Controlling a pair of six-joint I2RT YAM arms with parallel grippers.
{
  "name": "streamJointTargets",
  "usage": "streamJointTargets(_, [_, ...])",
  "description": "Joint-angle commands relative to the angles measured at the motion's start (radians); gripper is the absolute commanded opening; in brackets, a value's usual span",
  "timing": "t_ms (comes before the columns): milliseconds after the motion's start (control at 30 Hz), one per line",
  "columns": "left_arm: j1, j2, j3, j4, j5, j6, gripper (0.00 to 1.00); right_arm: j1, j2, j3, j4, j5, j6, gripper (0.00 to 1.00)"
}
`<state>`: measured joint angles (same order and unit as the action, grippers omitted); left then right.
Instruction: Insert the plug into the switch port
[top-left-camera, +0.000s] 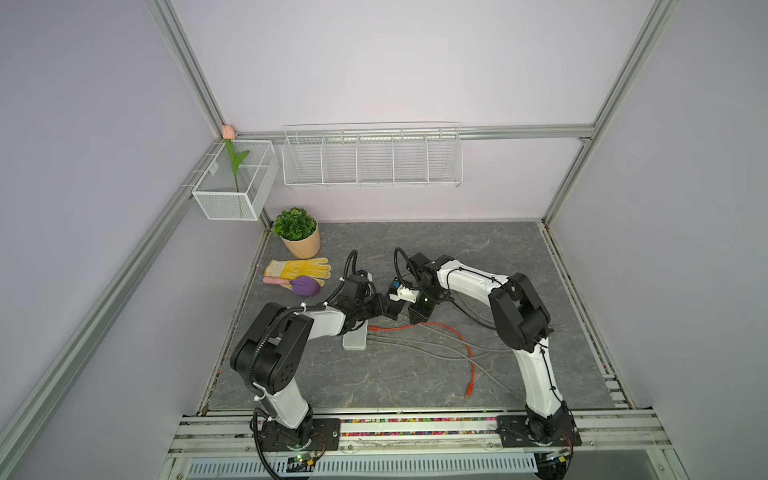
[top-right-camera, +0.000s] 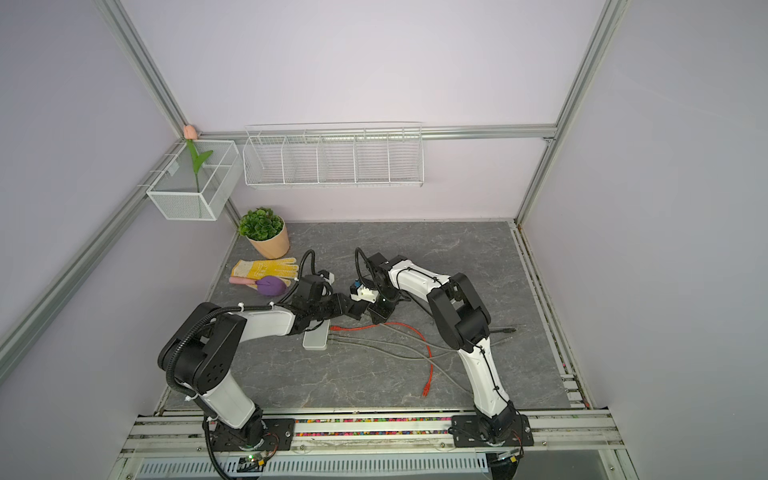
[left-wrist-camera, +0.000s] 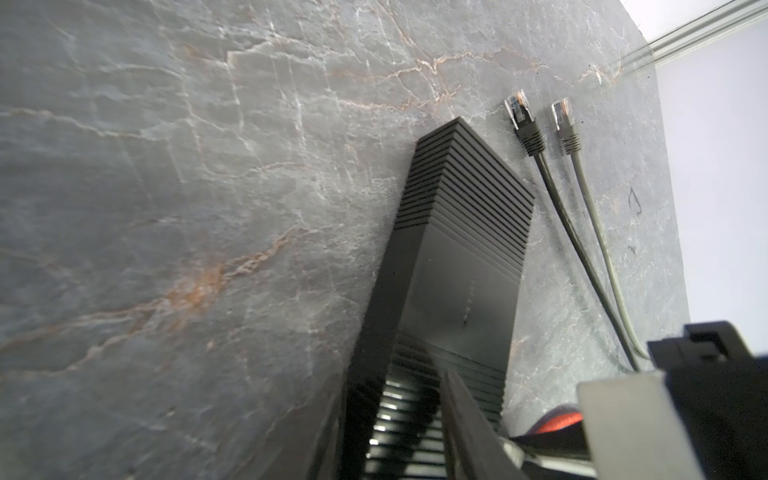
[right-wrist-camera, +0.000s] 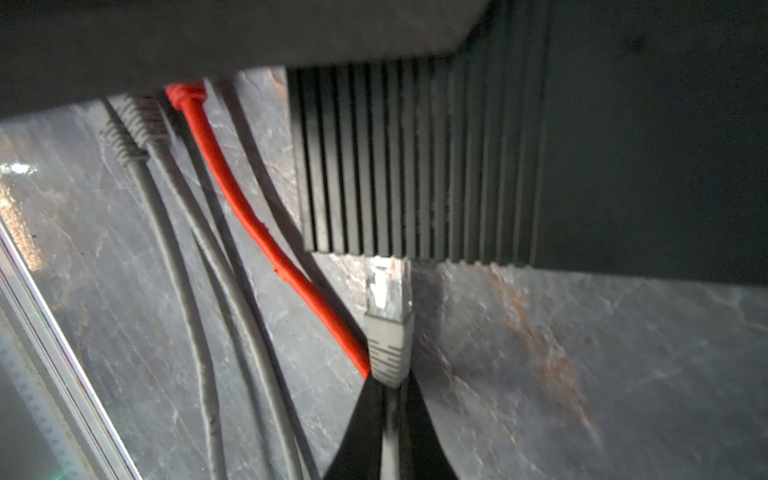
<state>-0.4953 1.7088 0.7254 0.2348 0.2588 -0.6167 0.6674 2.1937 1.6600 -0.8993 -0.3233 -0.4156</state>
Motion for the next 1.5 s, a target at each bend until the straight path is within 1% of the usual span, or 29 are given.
streamJointTargets(0, [-0.014, 0.001, -0.012, 0.012, 0.041, 0.004, 0.37, -0.004, 0.027, 0.027, 0.031, -0.042, 0.000, 0.12])
streamJointTargets(167, [-0.014, -0.002, -0.015, 0.008, 0.042, 0.009, 0.36, -0.007, 0.011, 0.017, 0.057, -0.043, 0.013, 0.11])
streamJointTargets(400, [-0.022, 0.012, -0.023, 0.015, 0.044, 0.008, 0.36, -0.018, -0.014, 0.004, 0.084, -0.172, 0.012, 0.11])
streamJointTargets(667, [-0.025, 0.008, -0.032, 0.016, 0.045, 0.008, 0.36, -0.044, -0.040, -0.023, 0.109, -0.220, 0.018, 0.11])
streamJointTargets(967, [-0.026, 0.012, -0.034, 0.017, 0.042, 0.008, 0.35, -0.056, -0.016, -0.020, 0.114, -0.220, 0.028, 0.11])
streamJointTargets(1167, [-0.029, 0.014, -0.038, 0.026, 0.045, 0.003, 0.35, -0.067, -0.019, -0.031, 0.133, -0.256, 0.043, 0.11])
streamJointTargets(1467, [-0.045, 0.015, -0.042, 0.033, 0.048, -0.003, 0.35, -0.067, 0.004, -0.023, 0.176, -0.229, 0.098, 0.10])
